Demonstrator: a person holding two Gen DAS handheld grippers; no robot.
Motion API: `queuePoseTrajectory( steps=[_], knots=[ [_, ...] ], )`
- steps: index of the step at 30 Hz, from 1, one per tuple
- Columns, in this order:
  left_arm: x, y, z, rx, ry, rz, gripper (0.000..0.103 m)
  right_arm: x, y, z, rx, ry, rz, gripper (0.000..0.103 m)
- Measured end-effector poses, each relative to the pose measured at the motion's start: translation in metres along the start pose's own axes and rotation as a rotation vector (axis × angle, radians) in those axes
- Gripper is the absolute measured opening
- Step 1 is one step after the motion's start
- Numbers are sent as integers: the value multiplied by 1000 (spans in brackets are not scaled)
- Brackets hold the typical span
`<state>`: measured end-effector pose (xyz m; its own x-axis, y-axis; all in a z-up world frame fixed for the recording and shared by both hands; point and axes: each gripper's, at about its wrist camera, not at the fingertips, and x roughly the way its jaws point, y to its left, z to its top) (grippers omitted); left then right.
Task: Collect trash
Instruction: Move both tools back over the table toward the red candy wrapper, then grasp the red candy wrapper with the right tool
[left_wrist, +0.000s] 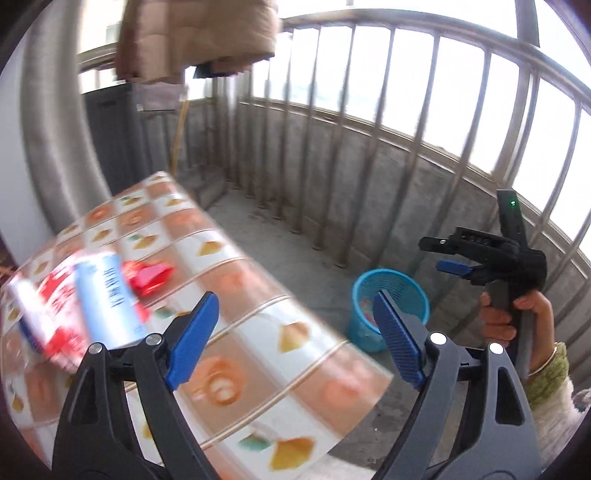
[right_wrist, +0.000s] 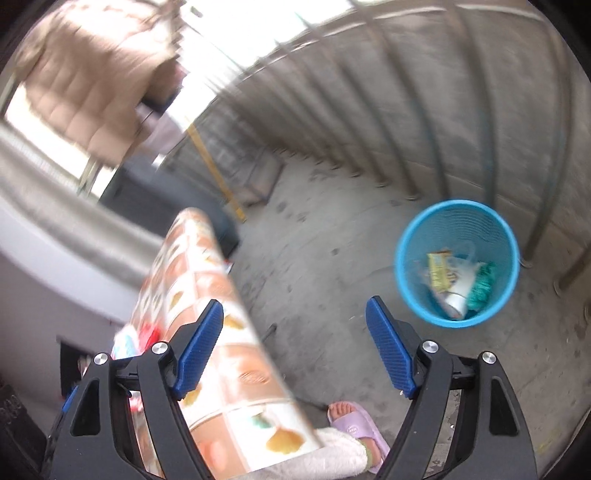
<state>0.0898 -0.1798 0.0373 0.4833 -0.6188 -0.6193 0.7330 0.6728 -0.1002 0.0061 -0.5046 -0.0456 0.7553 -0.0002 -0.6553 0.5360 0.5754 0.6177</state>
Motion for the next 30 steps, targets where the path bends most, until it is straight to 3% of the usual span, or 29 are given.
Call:
queuePoseTrajectory(
  steps=[11,17,27,30],
  knots=[
    [-94,121,-51,-283,-209,171,83,67,160,-51,-312,222,140,86],
    [-103,161,-70,-362,-235,247,83,107,225,-82,-415,310,171,87],
    [-105,234,-105,-542,-220,357,83,161,275,-101,-471,354,127,88],
    [-105,240,-113,-563,-221,332,83,179,271,-89,-419,348,111,88]
  ],
)
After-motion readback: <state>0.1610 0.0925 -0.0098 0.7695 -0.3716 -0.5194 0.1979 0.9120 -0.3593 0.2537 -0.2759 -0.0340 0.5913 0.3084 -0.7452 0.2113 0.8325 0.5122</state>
